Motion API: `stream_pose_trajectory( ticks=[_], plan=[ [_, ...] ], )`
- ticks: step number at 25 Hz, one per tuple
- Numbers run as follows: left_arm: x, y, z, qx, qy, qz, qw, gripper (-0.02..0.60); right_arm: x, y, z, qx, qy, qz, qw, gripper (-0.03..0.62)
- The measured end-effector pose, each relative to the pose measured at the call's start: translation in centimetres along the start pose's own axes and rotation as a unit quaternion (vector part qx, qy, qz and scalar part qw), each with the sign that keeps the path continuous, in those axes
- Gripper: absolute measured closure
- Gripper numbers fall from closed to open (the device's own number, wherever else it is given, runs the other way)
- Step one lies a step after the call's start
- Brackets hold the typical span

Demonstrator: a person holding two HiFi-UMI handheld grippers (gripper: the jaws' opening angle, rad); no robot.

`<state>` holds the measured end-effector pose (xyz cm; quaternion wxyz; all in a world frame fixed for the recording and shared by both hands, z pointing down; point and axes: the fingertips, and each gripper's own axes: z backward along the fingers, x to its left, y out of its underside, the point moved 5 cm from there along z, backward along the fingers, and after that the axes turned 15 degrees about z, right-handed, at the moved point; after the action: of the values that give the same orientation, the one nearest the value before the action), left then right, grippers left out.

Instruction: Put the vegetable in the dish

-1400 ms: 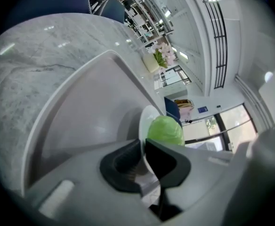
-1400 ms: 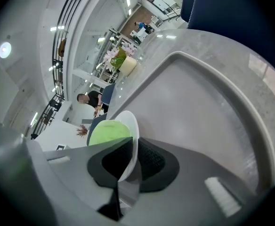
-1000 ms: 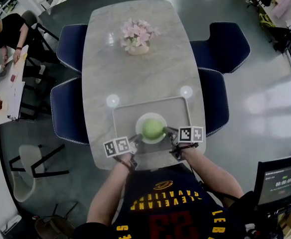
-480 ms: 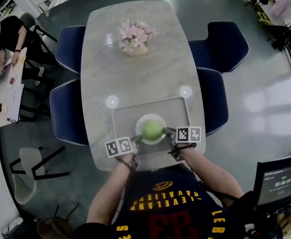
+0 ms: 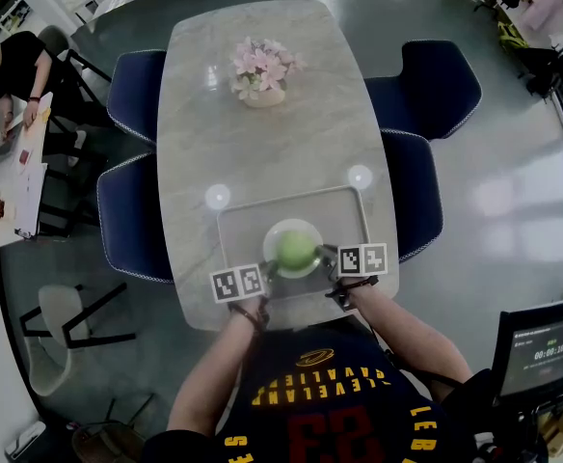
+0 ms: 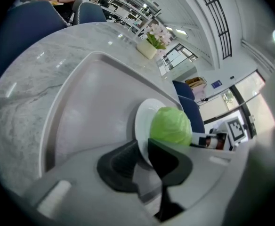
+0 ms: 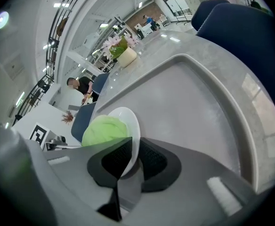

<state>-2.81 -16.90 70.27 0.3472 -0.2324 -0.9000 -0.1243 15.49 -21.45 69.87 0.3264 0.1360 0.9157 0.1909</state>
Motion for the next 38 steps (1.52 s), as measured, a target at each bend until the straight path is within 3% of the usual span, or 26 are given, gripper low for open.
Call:
stream_pose_trajectory(
  ticks=[5,9,19,24,29,35,38],
  plan=[
    [-0.2,-0.1,-0.1,0.008,-0.016,-0.036,0.9992,0.506,0.3,-0.6,-0.1,0.016,0.028,0.07,0.997,0.533],
    [-0.6,-0.1,-0.2,0.02,-0.03,-0.078,0.9964,0.494,0.2,-0.7,-0.1,0.019,0.038,0.095,0.995,0.531],
    [-1.0,0.1,-0.4,0.03,-0.063,-0.117,0.9906,0.48,0.4,-0.9,0.0,0.028,0.052,0.157,0.986,0.53],
    [-1.4,0.2,-0.5,0.033,-0.086,-0.147,0.9849,0.469,0.3,-0.8,0.3,0.023,0.057,0.165,0.984,0.53],
    [-1.4,-0.4,-0.1,0.01,-0.107,-0.185,0.9769,0.466,0.4,-0.9,0.0,0.027,0.067,0.207,0.976,0.533],
    [-1.0,-0.8,0.3,-0.007,-0.106,-0.175,0.9788,0.471,0.5,-1.1,0.4,0.019,0.076,0.225,0.971,0.533],
    [-1.2,-0.9,0.7,-0.022,-0.075,-0.139,0.9871,0.512,0.3,-1.1,0.7,0.013,0.078,0.215,0.973,0.538]
  ],
)
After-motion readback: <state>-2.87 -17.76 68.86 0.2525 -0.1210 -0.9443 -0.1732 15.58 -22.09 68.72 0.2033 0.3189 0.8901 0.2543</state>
